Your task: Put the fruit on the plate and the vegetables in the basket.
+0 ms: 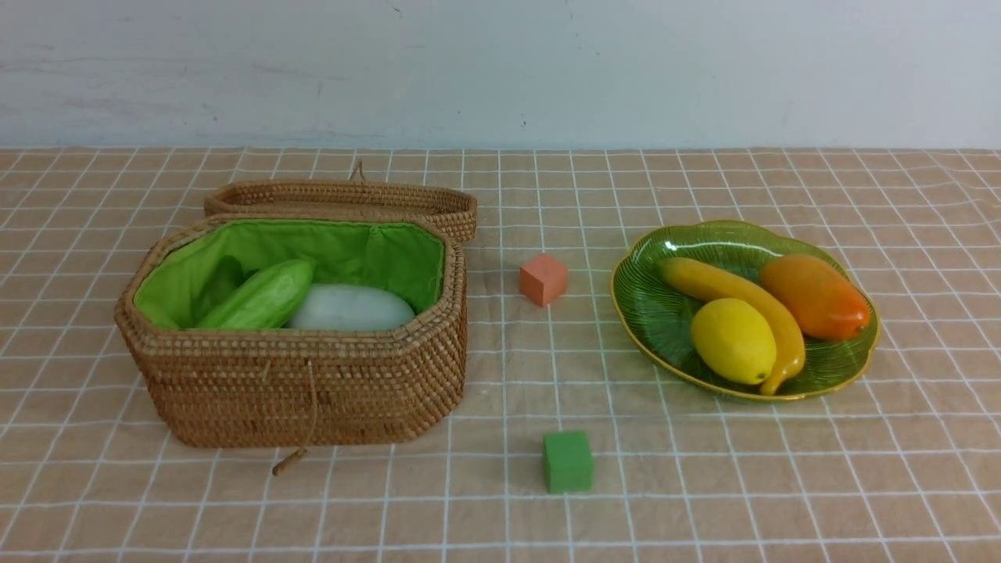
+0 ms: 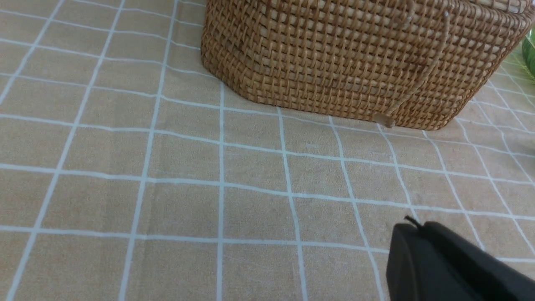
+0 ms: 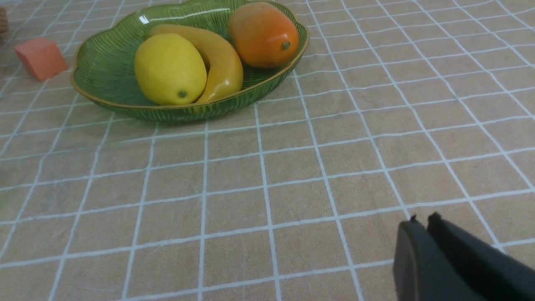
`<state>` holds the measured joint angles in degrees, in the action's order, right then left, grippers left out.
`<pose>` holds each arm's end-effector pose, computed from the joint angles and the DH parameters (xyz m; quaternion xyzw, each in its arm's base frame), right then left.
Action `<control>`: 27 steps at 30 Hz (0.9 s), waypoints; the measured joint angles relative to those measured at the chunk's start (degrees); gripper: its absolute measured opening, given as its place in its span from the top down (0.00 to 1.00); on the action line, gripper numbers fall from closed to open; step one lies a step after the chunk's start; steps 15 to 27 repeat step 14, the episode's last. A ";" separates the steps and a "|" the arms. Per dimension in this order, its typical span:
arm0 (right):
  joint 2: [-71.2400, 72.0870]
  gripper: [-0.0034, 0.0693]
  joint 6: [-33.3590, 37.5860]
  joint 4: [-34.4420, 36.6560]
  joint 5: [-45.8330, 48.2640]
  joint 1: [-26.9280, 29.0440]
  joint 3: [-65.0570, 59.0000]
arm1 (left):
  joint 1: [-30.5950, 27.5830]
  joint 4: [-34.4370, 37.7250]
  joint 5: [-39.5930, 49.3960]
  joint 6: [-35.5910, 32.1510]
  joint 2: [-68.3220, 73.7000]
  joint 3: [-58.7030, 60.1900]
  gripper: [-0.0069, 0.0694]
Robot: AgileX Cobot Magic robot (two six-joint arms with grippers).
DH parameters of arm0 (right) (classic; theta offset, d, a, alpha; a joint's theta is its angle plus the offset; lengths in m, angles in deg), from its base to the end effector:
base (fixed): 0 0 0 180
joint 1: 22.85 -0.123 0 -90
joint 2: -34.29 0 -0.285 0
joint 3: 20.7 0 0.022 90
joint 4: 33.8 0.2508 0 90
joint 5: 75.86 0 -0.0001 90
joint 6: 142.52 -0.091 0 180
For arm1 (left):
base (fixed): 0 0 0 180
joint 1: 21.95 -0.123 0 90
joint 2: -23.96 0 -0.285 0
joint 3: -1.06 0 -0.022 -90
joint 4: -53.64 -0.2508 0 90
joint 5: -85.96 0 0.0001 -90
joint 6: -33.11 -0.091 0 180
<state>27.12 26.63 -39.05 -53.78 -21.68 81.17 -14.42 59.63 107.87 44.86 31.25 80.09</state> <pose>0.0521 -0.0042 0.1739 0.0604 0.8031 0.0110 0.5927 0.0516 -0.0104 0.1688 -0.0576 0.8075 -0.1416 0.5697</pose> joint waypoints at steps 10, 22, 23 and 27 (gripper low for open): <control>0.00 0.89 0.00 0.00 0.00 0.00 0.00 | 0.00 0.00 0.00 0.04 0.00 0.00 0.92; 0.00 0.88 0.14 0.00 0.00 0.00 0.00 | 0.00 0.00 0.00 0.04 0.00 0.00 0.91; 0.00 0.88 0.14 0.00 0.00 0.00 0.00 | 0.00 0.00 0.00 0.04 0.00 0.00 0.91; 0.00 0.88 0.14 0.00 0.00 0.00 0.00 | 0.00 0.00 0.00 0.04 0.00 0.00 0.91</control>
